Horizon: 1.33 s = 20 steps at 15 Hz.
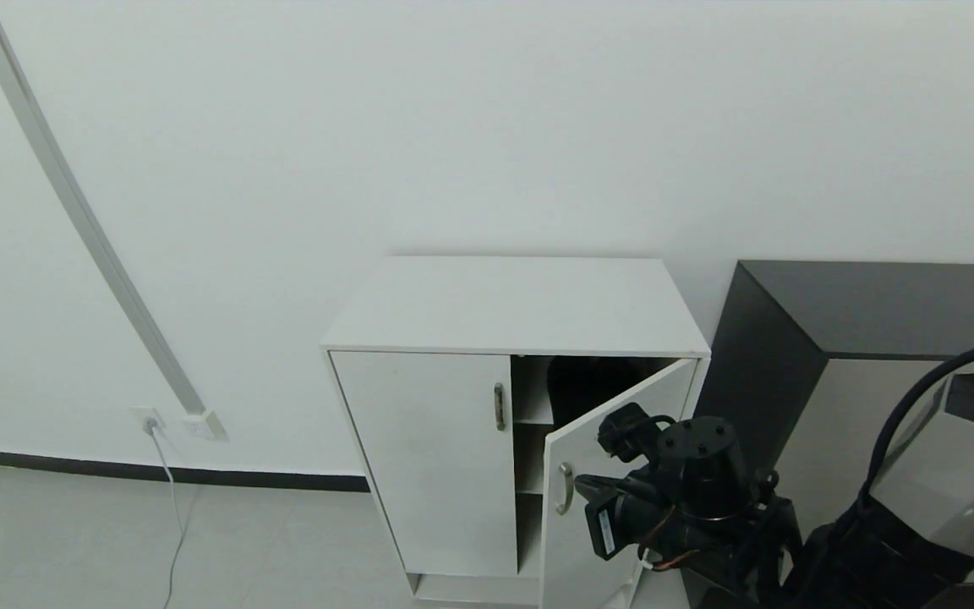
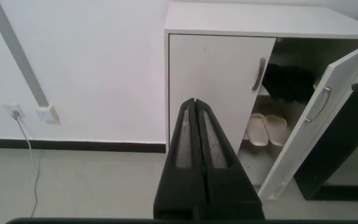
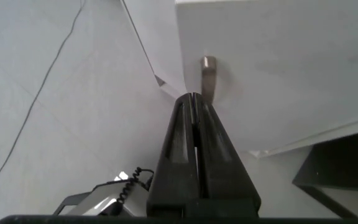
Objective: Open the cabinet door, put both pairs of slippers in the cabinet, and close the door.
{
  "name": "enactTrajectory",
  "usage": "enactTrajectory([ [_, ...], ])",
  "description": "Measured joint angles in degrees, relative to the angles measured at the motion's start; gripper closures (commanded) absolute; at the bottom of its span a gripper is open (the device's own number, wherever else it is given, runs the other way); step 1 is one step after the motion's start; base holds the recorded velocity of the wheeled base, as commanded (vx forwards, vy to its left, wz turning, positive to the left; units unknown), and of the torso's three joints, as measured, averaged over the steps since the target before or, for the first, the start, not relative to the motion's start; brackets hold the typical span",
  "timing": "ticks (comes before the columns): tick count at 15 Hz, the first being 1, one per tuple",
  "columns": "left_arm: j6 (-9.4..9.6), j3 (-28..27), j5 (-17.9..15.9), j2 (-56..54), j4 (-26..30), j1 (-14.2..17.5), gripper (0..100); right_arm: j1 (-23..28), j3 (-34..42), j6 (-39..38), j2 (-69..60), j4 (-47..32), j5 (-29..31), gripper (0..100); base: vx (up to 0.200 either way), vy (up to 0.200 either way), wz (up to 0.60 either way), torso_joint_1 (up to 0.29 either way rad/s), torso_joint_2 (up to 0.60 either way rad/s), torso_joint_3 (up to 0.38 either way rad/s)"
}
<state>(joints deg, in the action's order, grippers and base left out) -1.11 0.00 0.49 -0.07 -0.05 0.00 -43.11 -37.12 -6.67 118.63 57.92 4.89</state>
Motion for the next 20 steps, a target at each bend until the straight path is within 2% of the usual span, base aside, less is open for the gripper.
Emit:
enactTrajectory([
  [20, 0.07, 0.0, 0.0, 0.0, 0.0, 0.0, 100, 7.2, -21.3, 0.2, 15.9, 0.2, 0.5, 100, 0.000, 0.000, 0.00, 0.000, 0.00, 0.000],
])
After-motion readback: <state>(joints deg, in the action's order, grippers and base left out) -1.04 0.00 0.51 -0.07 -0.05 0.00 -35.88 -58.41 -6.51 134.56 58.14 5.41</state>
